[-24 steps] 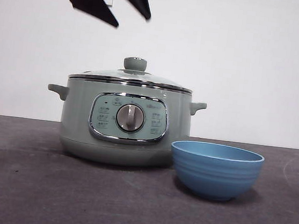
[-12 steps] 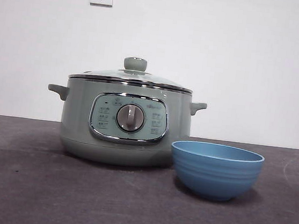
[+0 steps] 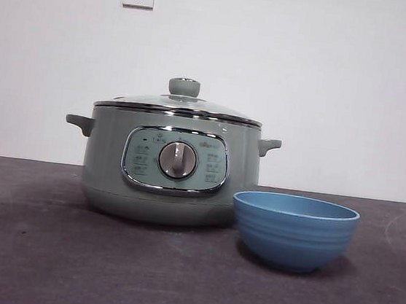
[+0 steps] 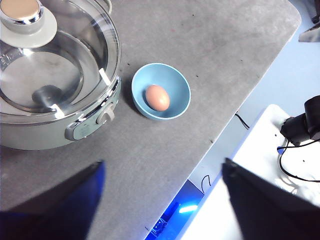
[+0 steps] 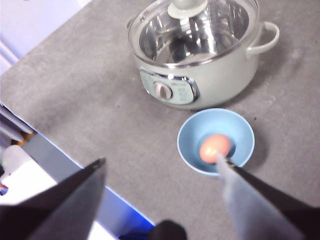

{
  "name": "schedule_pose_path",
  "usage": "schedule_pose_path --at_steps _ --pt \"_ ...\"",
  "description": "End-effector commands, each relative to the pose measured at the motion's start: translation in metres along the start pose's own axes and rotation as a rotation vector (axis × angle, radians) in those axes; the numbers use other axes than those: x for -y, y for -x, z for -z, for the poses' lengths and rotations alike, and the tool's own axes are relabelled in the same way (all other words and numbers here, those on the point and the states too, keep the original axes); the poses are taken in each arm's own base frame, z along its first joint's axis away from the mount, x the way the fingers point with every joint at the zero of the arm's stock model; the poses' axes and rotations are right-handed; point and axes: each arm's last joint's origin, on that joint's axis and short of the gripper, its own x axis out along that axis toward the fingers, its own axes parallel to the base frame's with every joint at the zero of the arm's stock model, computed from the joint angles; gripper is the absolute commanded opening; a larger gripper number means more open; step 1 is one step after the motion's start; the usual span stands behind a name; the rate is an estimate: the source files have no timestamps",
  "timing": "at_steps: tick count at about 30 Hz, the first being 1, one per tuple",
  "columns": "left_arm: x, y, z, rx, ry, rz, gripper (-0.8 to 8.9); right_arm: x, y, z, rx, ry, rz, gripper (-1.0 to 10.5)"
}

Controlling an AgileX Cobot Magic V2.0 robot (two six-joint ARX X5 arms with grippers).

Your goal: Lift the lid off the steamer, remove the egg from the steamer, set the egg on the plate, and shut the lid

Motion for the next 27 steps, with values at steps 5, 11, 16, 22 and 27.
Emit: schedule_pose_path --at_steps 5,11,16,22,27 --pt "0.0007 -0.0001 0.0007 -0.007 -0.005 0.004 -0.06 0.0008 -0.0014 0.0064 -0.056 -0.01 0.003 -0.1" --pt "0.0005 -0.0001 0.0007 -0.007 -0.005 0.002 -0.04 0.0009 -0.0014 0.0067 -0.06 -0.011 0.005 0.0" --pt "0.0004 -0.0001 0.0007 -0.008 -0.005 0.0 -0.04 0.0009 -0.0014 0.0068 -0.06 -0.01 0.008 0.0" --pt "0.0005 -0.0001 0.0007 -0.008 -0.005 0.001 -0.04 0.0009 -0.0014 0.0068 -0.06 -0.01 0.007 0.0" --pt "0.0004 -0.0002 0.0005 -0.006 -0.005 0.001 -0.04 0.0009 -0.0014 0.0068 -0.06 -0.01 0.008 0.0"
